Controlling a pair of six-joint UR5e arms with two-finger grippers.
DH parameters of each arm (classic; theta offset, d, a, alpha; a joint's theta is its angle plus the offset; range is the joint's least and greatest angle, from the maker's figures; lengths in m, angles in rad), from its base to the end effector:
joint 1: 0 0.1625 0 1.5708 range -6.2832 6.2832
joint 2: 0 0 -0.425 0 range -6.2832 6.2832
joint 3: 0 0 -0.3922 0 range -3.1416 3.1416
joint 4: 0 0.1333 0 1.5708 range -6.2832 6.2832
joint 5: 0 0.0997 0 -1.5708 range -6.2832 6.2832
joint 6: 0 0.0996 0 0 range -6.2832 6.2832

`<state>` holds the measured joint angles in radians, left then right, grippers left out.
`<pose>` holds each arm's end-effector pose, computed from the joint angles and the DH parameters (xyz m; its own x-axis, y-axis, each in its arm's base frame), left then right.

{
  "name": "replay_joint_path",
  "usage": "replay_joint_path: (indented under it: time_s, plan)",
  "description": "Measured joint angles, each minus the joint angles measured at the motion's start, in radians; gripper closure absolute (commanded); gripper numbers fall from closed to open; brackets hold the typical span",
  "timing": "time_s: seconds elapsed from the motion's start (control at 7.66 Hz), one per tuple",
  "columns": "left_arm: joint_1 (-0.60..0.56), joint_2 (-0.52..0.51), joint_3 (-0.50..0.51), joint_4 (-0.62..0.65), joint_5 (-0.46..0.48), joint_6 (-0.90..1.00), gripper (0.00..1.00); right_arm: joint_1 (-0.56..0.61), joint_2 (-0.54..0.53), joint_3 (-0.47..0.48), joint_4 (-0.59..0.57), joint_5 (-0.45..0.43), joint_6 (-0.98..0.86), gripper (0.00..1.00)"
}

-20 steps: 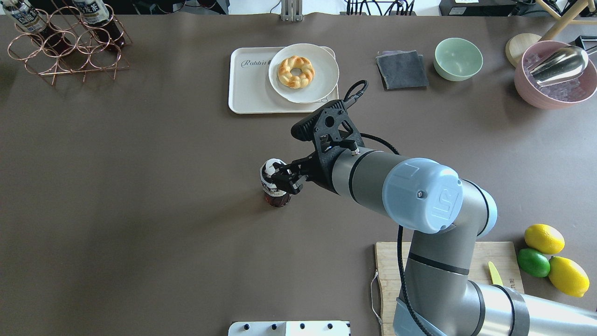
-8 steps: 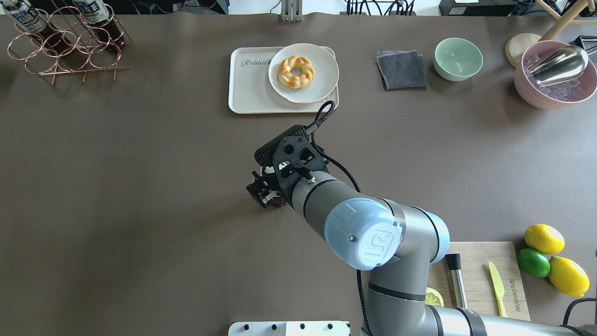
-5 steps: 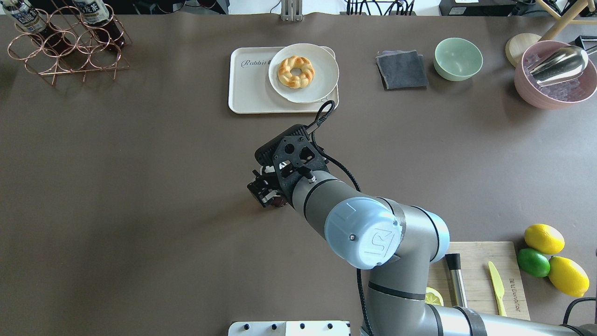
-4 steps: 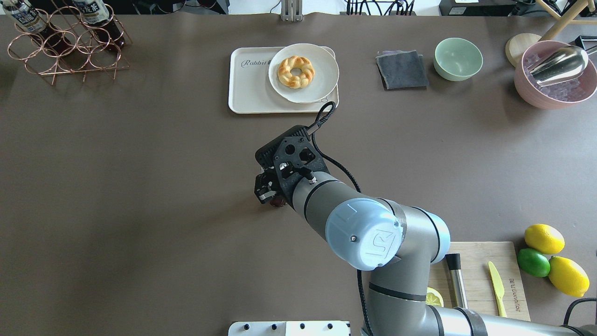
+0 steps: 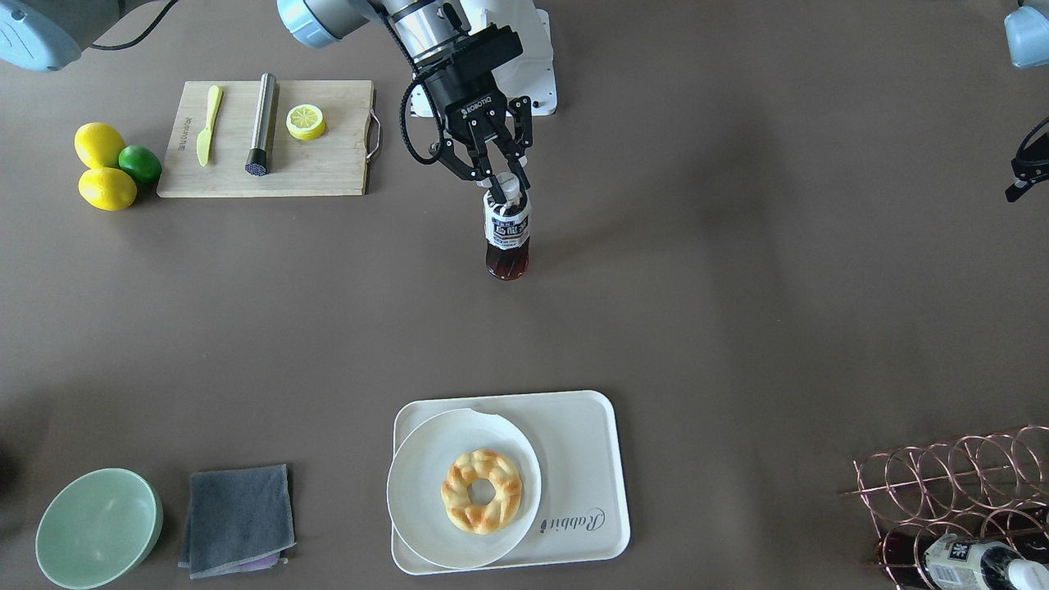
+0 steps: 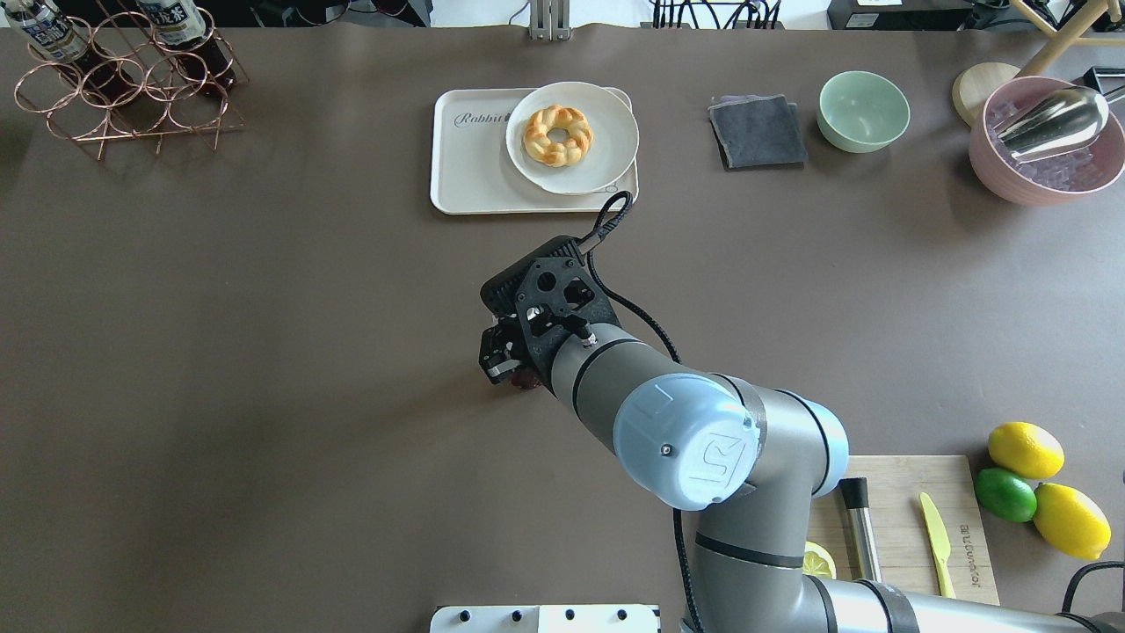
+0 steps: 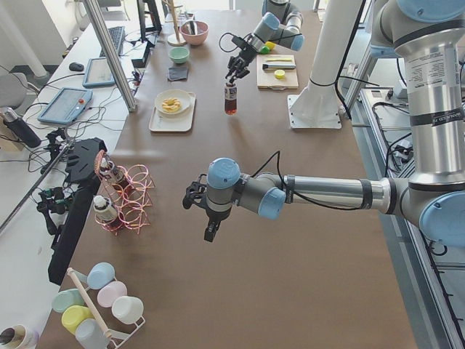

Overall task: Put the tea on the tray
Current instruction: 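Carry the tea bottle with the right gripper over the white tray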

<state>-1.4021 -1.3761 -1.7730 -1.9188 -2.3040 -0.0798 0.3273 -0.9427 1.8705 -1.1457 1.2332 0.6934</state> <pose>0.0064 -0.4343 0.6112 0.7037 0.2796 -0.6532 -0.1016 0.9495 0.2969 -0.5130 -0.3498 0.1155 0.5996 -0.5628 0.5690 -0.2322 0.5581 0.7967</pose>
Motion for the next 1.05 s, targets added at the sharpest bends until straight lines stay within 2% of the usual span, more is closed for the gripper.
replay_joint_path:
  time_s: [0.26,0.52,0.65,1.05]
  plan:
    - [0.000,-0.002,0.007,0.006,-0.015,-0.001,0.03,0.079,0.053,-0.016,-0.016,0.060,0.001,1.00]
    - [0.000,0.006,0.018,0.005,-0.062,-0.002,0.03,0.164,0.162,-0.103,-0.049,0.129,0.002,1.00]
    - [0.000,0.010,0.020,0.004,-0.071,-0.002,0.03,0.196,0.227,-0.182,-0.054,0.149,0.005,1.00]
    - [0.000,0.012,0.021,0.003,-0.075,-0.003,0.03,0.264,0.435,-0.498,-0.022,0.174,0.050,1.00]
